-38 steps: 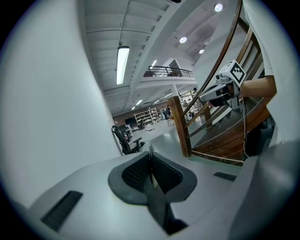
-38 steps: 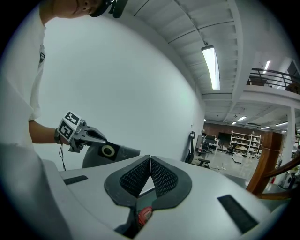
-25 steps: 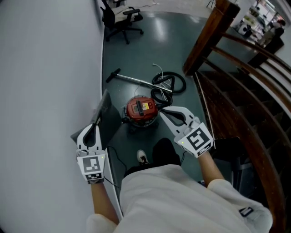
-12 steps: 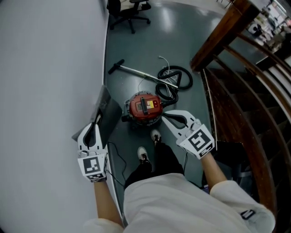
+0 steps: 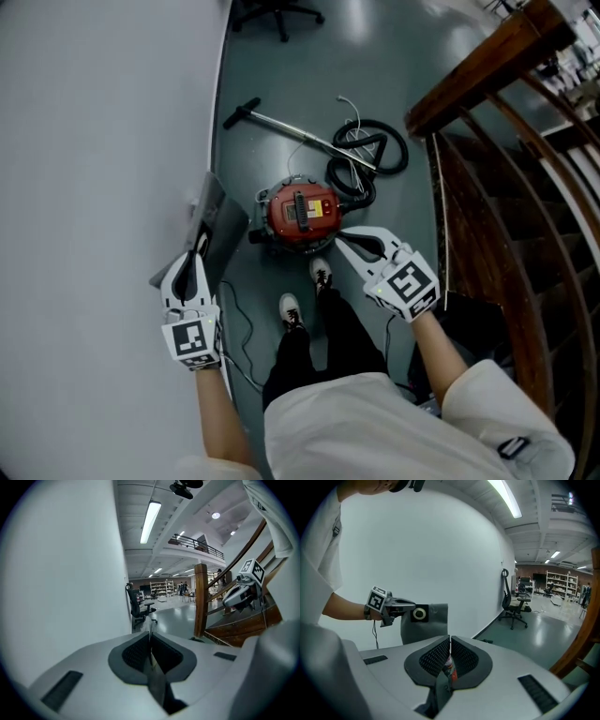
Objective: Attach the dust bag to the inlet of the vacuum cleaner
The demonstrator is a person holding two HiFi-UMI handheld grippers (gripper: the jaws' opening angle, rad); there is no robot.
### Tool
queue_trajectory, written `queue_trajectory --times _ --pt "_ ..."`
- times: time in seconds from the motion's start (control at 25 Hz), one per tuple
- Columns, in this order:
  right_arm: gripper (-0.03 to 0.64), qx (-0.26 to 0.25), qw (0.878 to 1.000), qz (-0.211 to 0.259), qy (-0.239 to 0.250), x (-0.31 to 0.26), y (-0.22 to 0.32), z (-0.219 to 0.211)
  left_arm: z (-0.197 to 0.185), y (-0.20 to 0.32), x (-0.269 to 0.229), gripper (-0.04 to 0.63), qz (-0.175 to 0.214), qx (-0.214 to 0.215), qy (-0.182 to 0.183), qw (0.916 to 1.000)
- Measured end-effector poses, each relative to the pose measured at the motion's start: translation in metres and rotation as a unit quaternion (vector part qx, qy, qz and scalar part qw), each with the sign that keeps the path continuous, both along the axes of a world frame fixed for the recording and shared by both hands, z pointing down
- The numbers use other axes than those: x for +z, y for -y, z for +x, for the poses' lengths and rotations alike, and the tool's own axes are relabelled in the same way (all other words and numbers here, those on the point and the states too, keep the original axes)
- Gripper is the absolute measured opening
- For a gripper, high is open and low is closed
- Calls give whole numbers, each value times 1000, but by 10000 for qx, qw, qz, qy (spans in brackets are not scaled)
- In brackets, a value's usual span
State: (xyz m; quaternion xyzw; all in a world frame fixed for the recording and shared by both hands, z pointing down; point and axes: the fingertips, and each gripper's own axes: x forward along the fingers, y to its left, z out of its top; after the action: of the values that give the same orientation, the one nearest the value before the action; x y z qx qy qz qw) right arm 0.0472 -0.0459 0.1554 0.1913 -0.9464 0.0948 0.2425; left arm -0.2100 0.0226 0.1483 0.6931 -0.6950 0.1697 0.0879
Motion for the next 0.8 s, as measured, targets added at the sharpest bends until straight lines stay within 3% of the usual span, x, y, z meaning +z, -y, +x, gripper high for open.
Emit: queue_trajectory --times 0.32,0.48,0.8 --pt "29 175 9970 -747 -114 71 16 -2 -9 22 61 20 -194 -338 -149 9991" --pt "29 266 9945 -1000 -154 107 26 -5 -4 28 105 20 -336 -298 -266 9986" --pt "29 416 9888 -1398 -304 171 36 -8 -2 29 163 20 -651 -312 -118 9973"
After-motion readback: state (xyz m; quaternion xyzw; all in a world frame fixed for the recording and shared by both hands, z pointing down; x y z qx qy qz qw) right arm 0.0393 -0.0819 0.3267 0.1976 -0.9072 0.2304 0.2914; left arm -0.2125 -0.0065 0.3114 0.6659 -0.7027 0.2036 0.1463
